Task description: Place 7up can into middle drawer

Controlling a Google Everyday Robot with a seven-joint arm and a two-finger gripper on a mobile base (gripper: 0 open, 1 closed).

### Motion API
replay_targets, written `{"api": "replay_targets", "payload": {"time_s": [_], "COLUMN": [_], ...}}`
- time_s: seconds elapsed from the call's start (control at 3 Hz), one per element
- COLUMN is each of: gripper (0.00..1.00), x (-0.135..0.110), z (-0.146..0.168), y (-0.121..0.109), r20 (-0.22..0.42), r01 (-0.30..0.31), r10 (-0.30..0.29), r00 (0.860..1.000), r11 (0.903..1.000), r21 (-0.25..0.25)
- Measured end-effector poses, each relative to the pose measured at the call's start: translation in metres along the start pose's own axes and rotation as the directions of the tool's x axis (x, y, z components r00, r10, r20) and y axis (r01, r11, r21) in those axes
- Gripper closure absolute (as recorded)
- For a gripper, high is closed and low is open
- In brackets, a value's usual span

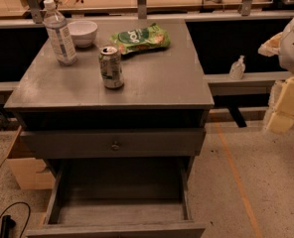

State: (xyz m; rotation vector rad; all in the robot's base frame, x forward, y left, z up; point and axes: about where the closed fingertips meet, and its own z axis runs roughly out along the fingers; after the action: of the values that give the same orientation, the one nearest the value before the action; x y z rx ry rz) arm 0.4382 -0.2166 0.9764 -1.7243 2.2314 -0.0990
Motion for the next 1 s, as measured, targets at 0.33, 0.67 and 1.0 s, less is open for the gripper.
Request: {"api": "replay_targets", "payload": {"time_s": [0.33,0.67,1.0], "gripper": [0.00,0.00,0.00], "x": [0.000,-0.014,-0.038], "z": [0.000,0.008,0.043], "y": [0.000,-0.004,-0.022], "r20": [0.000,0.106,0.323], "r01": [0.000,-0.037,-0.119], "r10": [0.000,0.038,0.128], "r00": [1.000,0.994,0.938], "r11": [1.0000,0.9993,0.9917], "r21": [0.000,-0.011,-0.047]}}
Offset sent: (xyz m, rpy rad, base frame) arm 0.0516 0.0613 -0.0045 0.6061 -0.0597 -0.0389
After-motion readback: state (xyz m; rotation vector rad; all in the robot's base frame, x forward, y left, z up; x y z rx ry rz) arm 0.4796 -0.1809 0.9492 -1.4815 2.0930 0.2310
